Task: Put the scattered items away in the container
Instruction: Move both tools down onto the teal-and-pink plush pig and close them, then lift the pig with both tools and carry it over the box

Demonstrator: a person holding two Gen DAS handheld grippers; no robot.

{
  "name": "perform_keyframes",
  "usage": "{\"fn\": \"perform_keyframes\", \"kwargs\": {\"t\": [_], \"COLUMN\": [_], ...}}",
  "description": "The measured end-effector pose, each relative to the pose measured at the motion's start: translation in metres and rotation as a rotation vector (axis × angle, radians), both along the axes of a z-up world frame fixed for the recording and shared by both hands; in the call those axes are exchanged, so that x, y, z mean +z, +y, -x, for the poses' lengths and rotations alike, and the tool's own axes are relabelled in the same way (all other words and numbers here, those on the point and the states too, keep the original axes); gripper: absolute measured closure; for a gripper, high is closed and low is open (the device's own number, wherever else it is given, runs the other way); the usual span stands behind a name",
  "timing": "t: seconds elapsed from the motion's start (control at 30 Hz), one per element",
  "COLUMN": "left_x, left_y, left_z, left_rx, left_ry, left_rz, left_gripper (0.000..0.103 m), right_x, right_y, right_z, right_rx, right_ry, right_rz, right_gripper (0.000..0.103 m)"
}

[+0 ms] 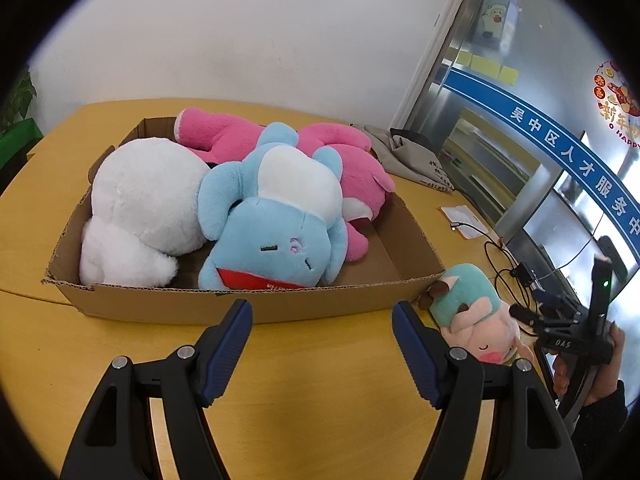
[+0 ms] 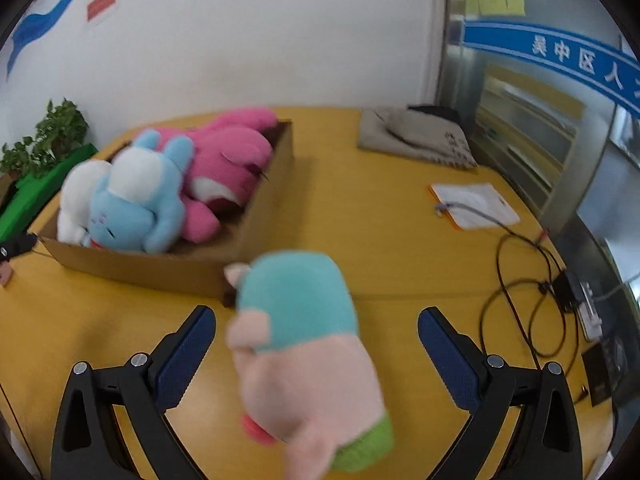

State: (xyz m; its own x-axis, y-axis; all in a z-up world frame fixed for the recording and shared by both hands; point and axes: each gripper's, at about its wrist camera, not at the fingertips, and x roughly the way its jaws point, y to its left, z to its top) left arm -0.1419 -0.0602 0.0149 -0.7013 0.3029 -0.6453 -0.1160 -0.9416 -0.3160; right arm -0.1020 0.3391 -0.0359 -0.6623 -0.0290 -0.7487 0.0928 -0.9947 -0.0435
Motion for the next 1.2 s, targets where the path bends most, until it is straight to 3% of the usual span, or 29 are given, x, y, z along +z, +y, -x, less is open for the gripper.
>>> {"fn": "perform_keyframes", "kwargs": {"t": [0.03,0.17,0.23,0.37,0.47,0.73,0.83,0.93,1.03,1.2], "left_x": [-0.003,-0.016,-0.019,-0.021,-0.025,-0.044,-0.048,-0.054,-0.058,-0.050], "left_y": [0.001,0.011,0.014,0.011,0.006,0.014,0.021,0.026,0.029,0.027], "left_z": [0.002,0.008,0.008,0.004,0.002,0.003,0.003,0.005,0.008,0.009], "left_rx": [-0.010,-0.060,-0.082,-0.097,-0.104,-0.222,-0.244,-0.252,-0.283,-0.283], "left_ry": [-0.007,-0.057,-0.065,-0.073,-0.080,-0.146,-0.149,-0.156,-0.176,-0.193], "left_rz": [-0.009,-0.061,-0.068,-0.083,-0.091,-0.225,-0.174,-0.143,-0.098,-0.102], "left_gripper": [0.031,0.031,0.031,0.031,0.031,0.031,0.022,0.022,0.028,0.041], "right_x": [-0.013,-0.037,-0.042,-0.048,-0.050,-0.055,-0.056,-0.055,-0.054,-0.049], "right_y": [0.005,0.008,-0.010,-0.048,-0.068,-0.168,-0.193,-0.197,-0.195,-0.192], "right_z": [-0.001,-0.005,-0.003,-0.010,-0.022,-0.058,-0.065,-0.064,-0.061,-0.063], "right_rx": [-0.003,0.061,0.131,0.186,0.241,0.509,0.574,0.582,0.574,0.546], "right_ry": [-0.041,-0.118,-0.138,-0.145,-0.151,-0.146,-0.139,-0.141,-0.144,-0.120], "right_rz": [-0.006,0.202,0.201,0.093,0.076,0.065,0.033,0.015,0.025,0.037], "right_gripper": [0.000,0.004,0.012,0.014,0.017,0.017,0.017,0.017,0.019,0.025]}}
